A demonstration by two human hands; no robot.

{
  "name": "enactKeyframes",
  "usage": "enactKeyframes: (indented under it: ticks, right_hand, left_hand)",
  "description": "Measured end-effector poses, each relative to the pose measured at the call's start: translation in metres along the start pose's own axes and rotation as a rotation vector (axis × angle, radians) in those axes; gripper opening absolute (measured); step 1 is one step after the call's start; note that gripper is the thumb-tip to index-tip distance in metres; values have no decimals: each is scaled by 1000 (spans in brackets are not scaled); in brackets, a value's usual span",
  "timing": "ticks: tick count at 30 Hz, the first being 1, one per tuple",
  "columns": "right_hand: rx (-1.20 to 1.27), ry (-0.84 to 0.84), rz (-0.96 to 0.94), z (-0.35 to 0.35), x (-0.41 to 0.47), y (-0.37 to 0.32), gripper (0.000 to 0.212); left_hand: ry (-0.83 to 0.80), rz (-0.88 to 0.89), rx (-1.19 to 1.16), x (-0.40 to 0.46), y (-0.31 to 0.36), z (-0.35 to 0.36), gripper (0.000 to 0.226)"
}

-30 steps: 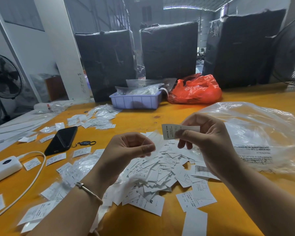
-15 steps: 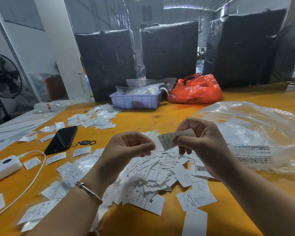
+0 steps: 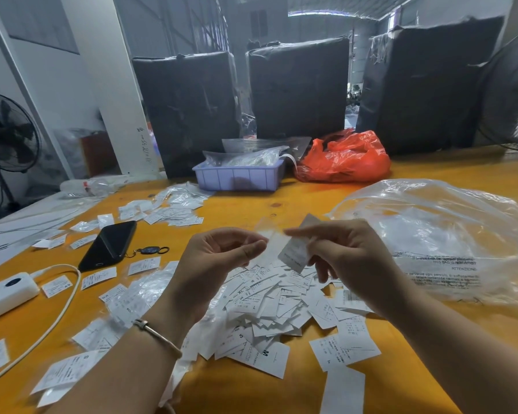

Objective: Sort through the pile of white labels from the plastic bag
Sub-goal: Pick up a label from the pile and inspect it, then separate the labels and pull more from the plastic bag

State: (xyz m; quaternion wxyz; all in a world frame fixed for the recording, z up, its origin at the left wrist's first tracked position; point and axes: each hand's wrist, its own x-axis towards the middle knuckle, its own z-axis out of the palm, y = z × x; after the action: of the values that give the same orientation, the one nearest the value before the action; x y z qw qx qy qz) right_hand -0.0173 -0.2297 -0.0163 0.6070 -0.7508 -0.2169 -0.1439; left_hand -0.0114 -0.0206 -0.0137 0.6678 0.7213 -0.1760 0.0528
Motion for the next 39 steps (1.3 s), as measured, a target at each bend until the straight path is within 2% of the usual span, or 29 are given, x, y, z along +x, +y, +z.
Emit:
enactKeyframes:
  ticks: [3, 5, 10, 16, 19, 22, 24, 26, 28, 30, 34, 39]
  right_hand:
    - [-18, -136, -11, 6, -2, -2, 17]
    - [-39, -159, -55, 7, -4, -5, 27]
    - [-4, -65, -102, 4, -2, -4, 7]
    - [-243, -191, -83, 4, -4, -2, 7]
    - [-261, -131, -87, 3, -3, -1, 6]
    - [-151, 149, -119, 1, -1, -5, 23]
    - [-11, 265, -155, -2, 0, -10, 40]
    - [73, 287, -173, -3, -1, -14, 58]
    - [115, 260, -167, -3, -3, -18, 66]
    - [118, 225, -160, -2, -5, -21, 58]
    - [10, 154, -205, -1, -7, -26, 21]
    - [-162, 98, -313, 4, -8, -25, 15]
  left_hand:
    - [-5, 8, -12, 1, -1, 1, 26]
    - [-43, 7, -11, 0, -1, 3, 25]
    - [-155, 7, 106, -2, -2, 2, 16]
    - [-203, 131, 353, -3, -2, 4, 28]
    - [-190, 170, 370, -3, -4, 5, 26]
    - [-135, 192, 362, -2, -6, 5, 26]
    - [-110, 223, 368, -3, -6, 5, 28]
    - [-106, 245, 377, -3, -5, 5, 28]
    - [-109, 248, 381, -3, -6, 5, 27]
    - [-108, 241, 373, -3, -6, 5, 26]
    - [-101, 239, 367, -2, -6, 4, 24]
    - [-94, 220, 343, -2, -4, 3, 15]
